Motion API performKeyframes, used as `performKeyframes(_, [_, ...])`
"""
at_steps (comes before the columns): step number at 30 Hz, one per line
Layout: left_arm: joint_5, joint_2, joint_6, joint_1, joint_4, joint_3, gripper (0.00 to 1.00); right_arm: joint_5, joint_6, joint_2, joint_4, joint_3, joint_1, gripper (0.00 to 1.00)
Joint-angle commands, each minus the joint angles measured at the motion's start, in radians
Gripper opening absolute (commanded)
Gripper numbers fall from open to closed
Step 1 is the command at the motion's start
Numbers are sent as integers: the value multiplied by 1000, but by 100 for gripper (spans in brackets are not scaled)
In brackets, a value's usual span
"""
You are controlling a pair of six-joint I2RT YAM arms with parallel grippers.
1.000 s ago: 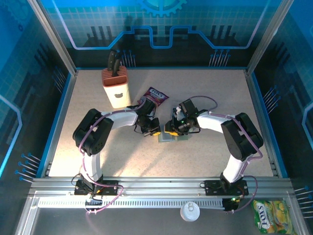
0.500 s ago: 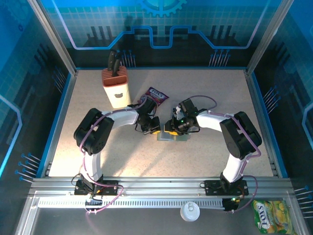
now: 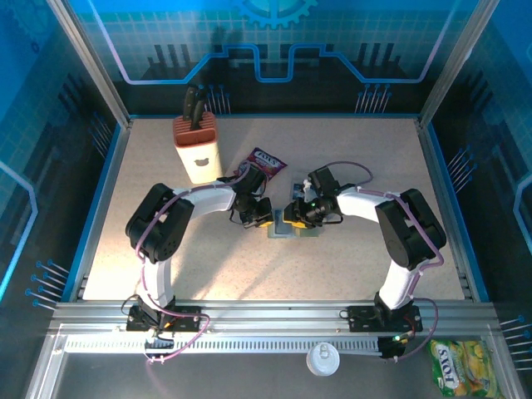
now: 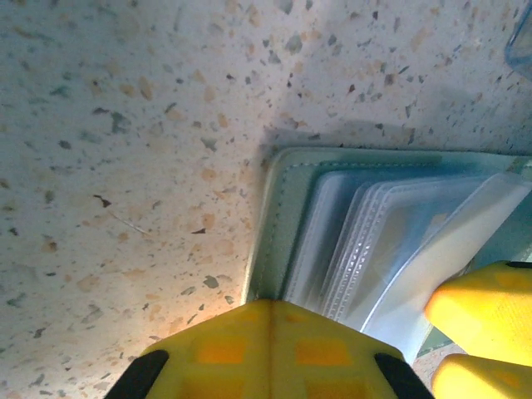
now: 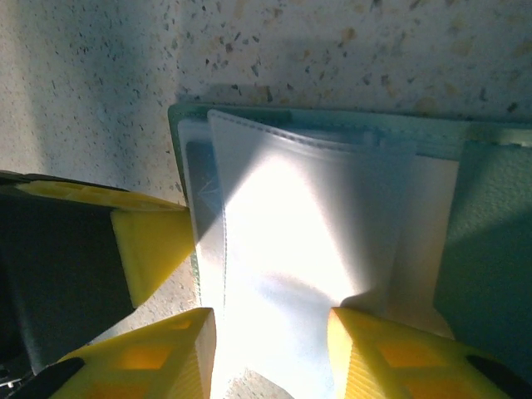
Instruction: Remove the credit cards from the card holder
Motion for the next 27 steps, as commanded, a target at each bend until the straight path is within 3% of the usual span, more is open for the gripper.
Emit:
performKeyframes(1, [-49,-34,26,7,-33,14,7,-13,-19,-3,-20,-21,-17,41])
performKeyframes(13, [10,-110,-4,7,-20,21,13,-18,-3,-22,9,-53,-22,40])
performKeyframes(20, [179,-81,-102,8,143,-13,23,-16,21,-40,43,-76,-33,37])
performKeyframes(27, [224,-38,-149,7,228,-46,26,-32,55,-42,102,-123,-37,33])
